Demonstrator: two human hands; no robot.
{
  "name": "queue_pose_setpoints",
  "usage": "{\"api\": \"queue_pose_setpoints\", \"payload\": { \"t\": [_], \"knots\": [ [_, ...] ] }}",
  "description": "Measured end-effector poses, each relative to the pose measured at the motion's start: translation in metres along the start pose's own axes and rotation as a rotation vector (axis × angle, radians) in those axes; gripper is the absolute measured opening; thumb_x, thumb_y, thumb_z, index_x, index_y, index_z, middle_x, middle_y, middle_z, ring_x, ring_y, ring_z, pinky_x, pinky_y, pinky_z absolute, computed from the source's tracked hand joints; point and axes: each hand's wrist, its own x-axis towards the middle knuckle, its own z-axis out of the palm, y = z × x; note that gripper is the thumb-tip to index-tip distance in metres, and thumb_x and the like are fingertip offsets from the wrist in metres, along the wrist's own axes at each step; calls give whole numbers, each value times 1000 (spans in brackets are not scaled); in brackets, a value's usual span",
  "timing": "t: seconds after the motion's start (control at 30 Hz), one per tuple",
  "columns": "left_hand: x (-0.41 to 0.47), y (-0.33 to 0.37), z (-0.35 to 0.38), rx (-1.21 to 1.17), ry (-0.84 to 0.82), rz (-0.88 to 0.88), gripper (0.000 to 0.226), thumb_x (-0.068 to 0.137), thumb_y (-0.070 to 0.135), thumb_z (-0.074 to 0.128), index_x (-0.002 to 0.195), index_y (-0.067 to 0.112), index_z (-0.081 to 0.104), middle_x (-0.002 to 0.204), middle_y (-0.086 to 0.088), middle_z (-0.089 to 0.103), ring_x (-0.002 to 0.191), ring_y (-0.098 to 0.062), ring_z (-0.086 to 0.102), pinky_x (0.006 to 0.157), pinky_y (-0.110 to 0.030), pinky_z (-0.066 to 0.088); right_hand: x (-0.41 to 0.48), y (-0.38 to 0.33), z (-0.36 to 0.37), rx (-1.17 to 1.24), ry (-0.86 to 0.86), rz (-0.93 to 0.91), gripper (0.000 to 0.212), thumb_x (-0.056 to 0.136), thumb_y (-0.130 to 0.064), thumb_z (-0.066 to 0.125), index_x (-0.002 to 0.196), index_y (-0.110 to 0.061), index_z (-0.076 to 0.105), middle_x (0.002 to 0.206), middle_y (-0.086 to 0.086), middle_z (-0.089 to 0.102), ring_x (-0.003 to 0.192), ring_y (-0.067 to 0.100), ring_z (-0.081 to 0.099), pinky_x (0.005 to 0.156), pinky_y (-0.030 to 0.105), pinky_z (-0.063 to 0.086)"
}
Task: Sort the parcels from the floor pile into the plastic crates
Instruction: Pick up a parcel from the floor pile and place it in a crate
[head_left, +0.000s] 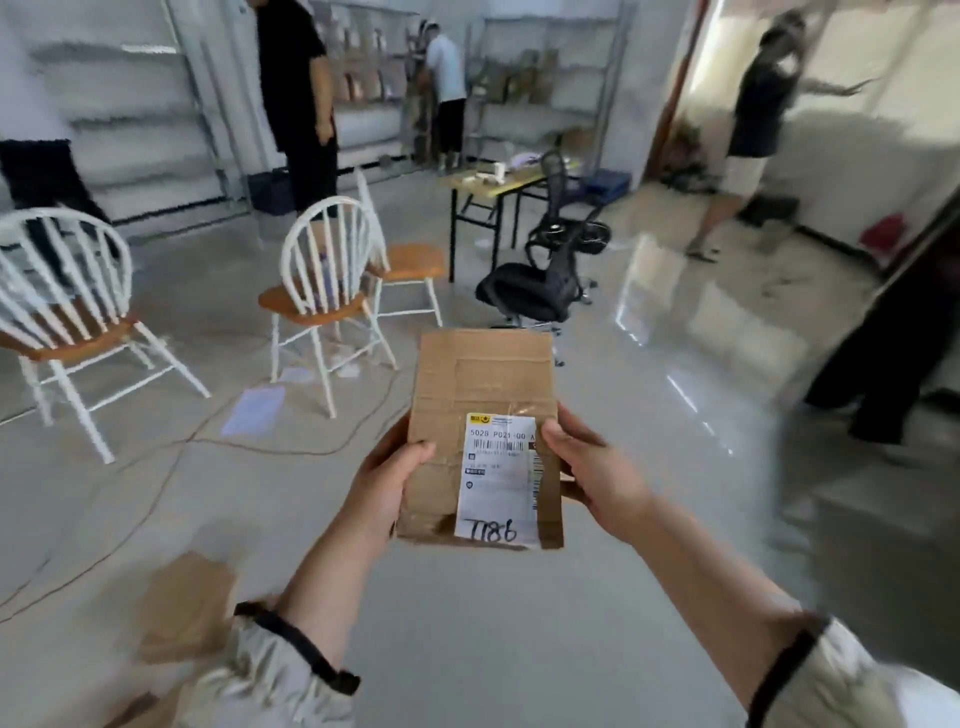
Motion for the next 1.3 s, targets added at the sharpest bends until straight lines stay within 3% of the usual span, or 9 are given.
{"api": "queue_pose_setpoints", "payload": {
  "t": [0.1, 0.17, 0.33, 0.43, 0.53, 0.67, 0.87, 1.03, 1.3],
  "knots": [
    [7, -12, 97, 44, -240, -23, 32, 92, 7, 49, 110, 28, 65, 101, 5, 74, 93, -14, 70, 76, -31, 52, -42, 2, -98, 41, 189, -12, 40, 99, -29, 45, 138, -40, 44, 124, -8, 64, 112, 12, 60, 78, 27, 49],
    [3, -21, 161, 81, -409, -52, 28, 87, 14, 58, 109, 30, 66, 106, 4, 73, 101, -17, 68, 89, -38, 52, -79, 8, -155, 74, 324, -14, 42, 100, -28, 45, 139, -41, 42, 124, -9, 64, 109, 10, 60, 75, 25, 48],
    [-22, -48, 294, 166, -814, -136, 38, 80, 24, 61, 118, 26, 63, 115, 1, 70, 111, -21, 64, 103, -46, 44, -181, 34, -253, 168, 659, -9, 42, 100, -26, 44, 135, -48, 40, 110, -9, 67, 91, 7, 61, 68, 23, 45],
    [-49, -70, 370, 222, -1069, -200, 44, 76, 28, 59, 120, 27, 61, 116, 0, 69, 107, -19, 66, 98, -41, 47, -249, 59, -290, 254, 872, -19, 39, 99, -24, 46, 126, -52, 46, 107, -6, 68, 93, 12, 61, 75, 28, 46],
    [-86, -98, 434, 250, -1271, -269, 26, 88, 19, 59, 114, 21, 64, 111, -3, 71, 104, -21, 67, 94, -39, 48, -314, 81, -313, 350, 1078, -17, 40, 98, -23, 47, 132, -45, 48, 117, -1, 68, 108, 22, 61, 84, 37, 46],
    [-144, -133, 504, 293, -1545, -358, 37, 89, 18, 57, 126, 19, 57, 114, -4, 70, 107, -25, 66, 98, -43, 48, -393, 107, -319, 448, 1367, 50, 33, 100, -29, 43, 127, -46, 50, 107, -3, 70, 105, 22, 62, 94, 44, 47],
    [-251, -173, 563, 358, -2019, -423, 46, 90, 34, 46, 136, 35, 48, 123, 1, 66, 114, -23, 62, 103, -53, 41, -499, 152, -290, 572, 1799, 109, 26, 101, -24, 41, 115, -32, 62, 82, -10, 73, 73, 9, 67, 62, 24, 49],
    [-341, -206, 566, 448, -2225, -468, 36, 100, 31, 40, 132, 44, 50, 123, 7, 66, 117, -21, 59, 105, -52, 39, -568, 184, -240, 689, 2029, 142, 31, 96, -33, 48, 122, -24, 62, 117, -2, 68, 115, 24, 59, 98, 41, 45],
    [-481, -248, 554, 558, -2405, -459, 38, 99, 35, 44, 134, 46, 47, 125, 13, 63, 122, -17, 54, 104, -48, 41, -676, 227, -181, 763, 2181, 157, 31, 101, -32, 39, 120, -23, 62, 111, 3, 71, 113, 31, 59, 99, 48, 42]
  ]
}}
